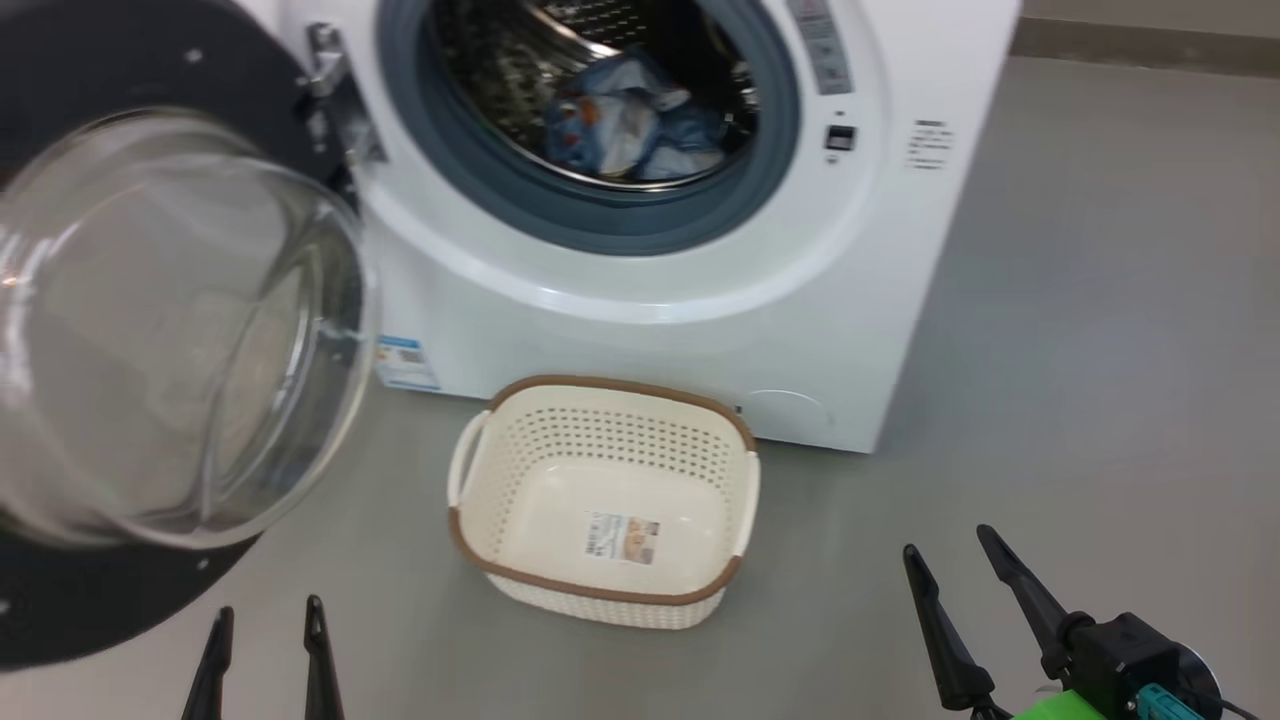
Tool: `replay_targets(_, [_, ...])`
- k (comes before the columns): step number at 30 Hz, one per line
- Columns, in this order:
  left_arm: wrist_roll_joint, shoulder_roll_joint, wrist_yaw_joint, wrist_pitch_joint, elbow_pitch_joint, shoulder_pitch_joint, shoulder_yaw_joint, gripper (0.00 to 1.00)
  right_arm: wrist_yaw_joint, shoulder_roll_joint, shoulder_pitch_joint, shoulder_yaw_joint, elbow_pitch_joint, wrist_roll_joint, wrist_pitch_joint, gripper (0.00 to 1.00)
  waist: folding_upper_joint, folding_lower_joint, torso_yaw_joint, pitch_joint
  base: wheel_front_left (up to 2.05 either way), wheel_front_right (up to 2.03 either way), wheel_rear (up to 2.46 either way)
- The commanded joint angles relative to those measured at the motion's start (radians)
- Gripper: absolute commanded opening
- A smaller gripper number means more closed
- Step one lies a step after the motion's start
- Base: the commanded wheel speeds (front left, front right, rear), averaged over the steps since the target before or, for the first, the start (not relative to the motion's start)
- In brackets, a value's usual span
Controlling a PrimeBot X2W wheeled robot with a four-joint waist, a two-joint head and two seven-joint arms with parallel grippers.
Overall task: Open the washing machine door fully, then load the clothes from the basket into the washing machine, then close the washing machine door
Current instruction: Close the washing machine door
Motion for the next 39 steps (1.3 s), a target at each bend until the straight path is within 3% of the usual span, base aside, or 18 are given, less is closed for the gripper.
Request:
replay_targets(1, [0.005,0.003,-0.008,-0.005,-0.023,-0.040,0.035,1.00,0.009,-0.005,-0.037,0.029,-0.032,-0.005,0.003,1.00,-0.0001,0.0000,0.094,0.004,0.00,0.00,0.00])
replay_targets(10, [0.011,-0.013,-0.019,-0.005,-0.016,-0.055,0.041,1.00,0.009,-0.007,-0.044,0.035,-0.035,-0.008,0.008,1.00,-0.0001,0.0000,0.167,0.015,0.00,0.00,0.00])
replay_targets(35, [0.038,-0.041,-0.039,-0.005,-0.007,-0.064,0.069,1.00,0.009,-0.006,-0.054,0.039,-0.031,-0.006,0.007,1.00,-0.0001,0.0000,0.188,0.028,0.00,0.00,0.00])
replay_targets(36, [0.040,-0.041,-0.039,-0.005,-0.006,-0.064,0.069,0.08,0.009,-0.006,-0.054,0.039,-0.031,-0.006,0.007,1.00,-0.0001,0.0000,0.188,0.029,0.00,0.00,0.00])
replay_targets(37, [0.041,-0.042,-0.042,-0.005,-0.006,-0.065,0.069,0.00,0.009,-0.006,-0.054,0.039,-0.031,-0.006,0.007,1.00,-0.0001,0.0000,0.187,0.029,0.00,0.00,0.00])
replay_targets(39, [0.045,-0.042,-0.045,-0.005,-0.004,-0.064,0.070,0.00,0.009,-0.006,-0.055,0.038,-0.032,-0.007,0.007,1.00,-0.0001,0.0000,0.187,0.031,0.00,0.00,0.00])
